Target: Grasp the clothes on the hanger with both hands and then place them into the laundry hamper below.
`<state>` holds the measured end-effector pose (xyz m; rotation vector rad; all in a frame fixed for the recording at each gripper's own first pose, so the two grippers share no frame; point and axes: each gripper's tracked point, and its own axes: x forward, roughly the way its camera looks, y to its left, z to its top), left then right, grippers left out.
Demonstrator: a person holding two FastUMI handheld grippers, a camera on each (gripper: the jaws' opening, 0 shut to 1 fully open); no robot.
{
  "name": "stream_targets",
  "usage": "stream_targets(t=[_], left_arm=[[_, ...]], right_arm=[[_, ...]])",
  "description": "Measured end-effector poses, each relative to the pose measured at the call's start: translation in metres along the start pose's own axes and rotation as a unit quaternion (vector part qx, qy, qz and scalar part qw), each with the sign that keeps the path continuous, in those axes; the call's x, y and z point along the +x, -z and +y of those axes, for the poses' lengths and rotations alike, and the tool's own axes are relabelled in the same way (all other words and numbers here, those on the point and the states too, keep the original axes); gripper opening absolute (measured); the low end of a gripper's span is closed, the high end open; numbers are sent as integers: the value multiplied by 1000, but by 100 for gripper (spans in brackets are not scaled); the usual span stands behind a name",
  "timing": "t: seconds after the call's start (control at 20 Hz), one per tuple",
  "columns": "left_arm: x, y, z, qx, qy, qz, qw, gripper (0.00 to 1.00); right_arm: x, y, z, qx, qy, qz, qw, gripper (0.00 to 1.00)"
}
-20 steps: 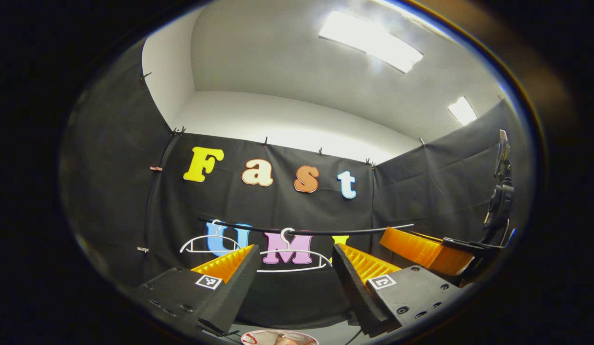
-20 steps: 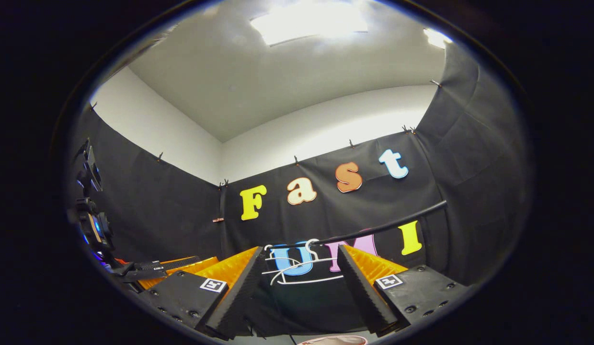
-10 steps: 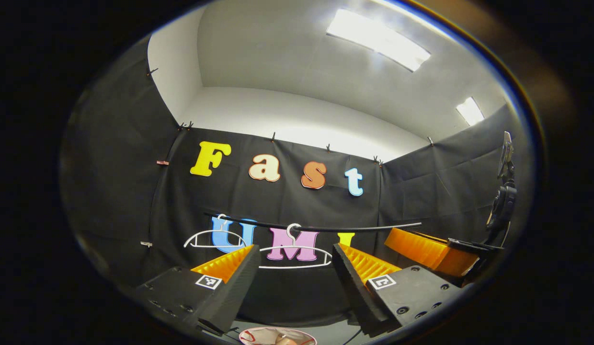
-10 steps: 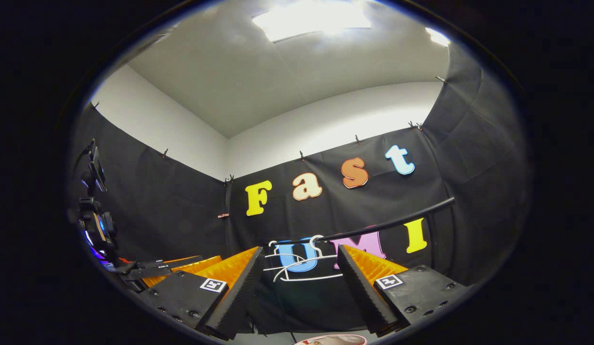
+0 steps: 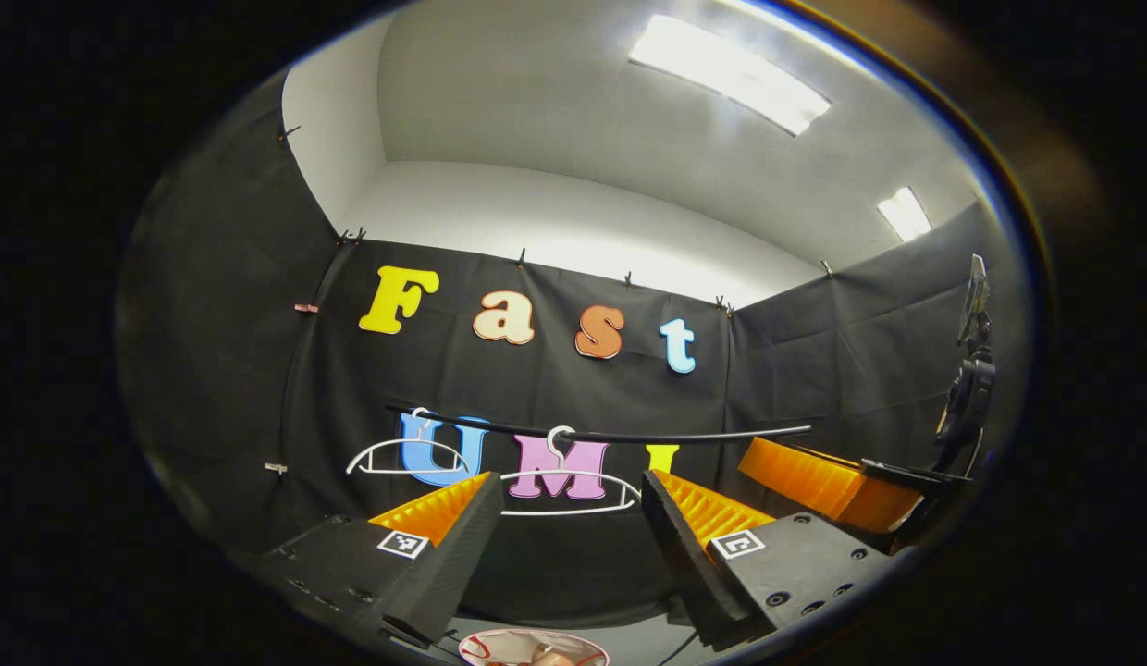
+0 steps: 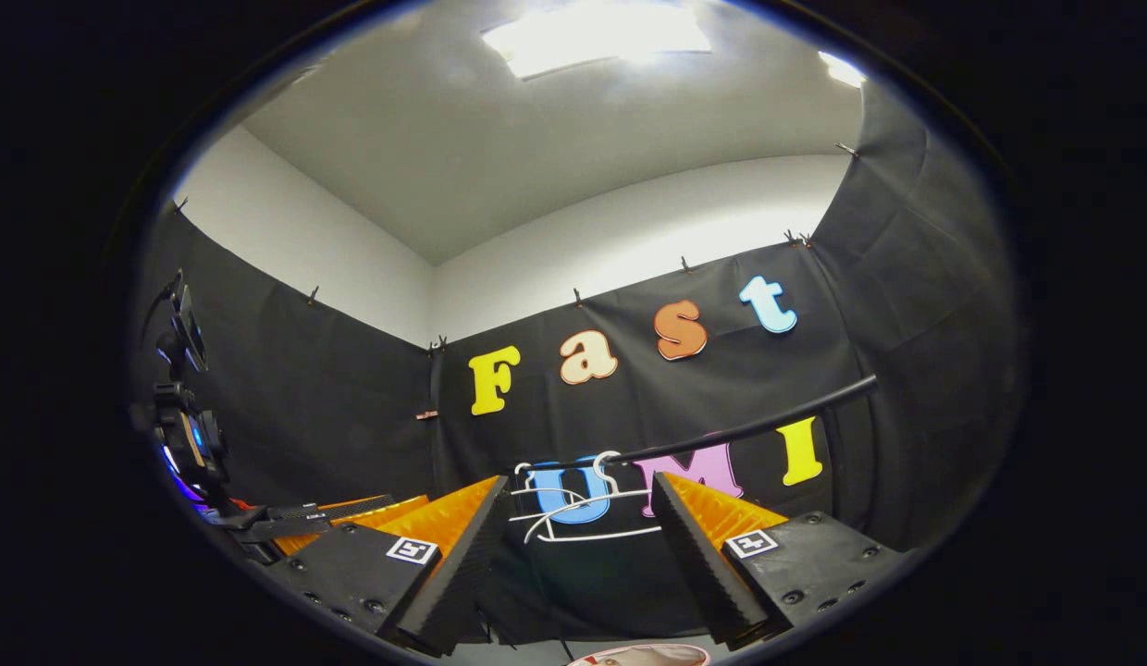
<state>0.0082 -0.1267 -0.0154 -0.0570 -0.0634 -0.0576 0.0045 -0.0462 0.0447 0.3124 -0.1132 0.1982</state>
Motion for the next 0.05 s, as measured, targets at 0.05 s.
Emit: stream_targets(t=[0.05], left_arm=[[0,2,0,-2,1,2,1000,95]], right_arm=[[-1,0,1,1,0,-1,1000,97]])
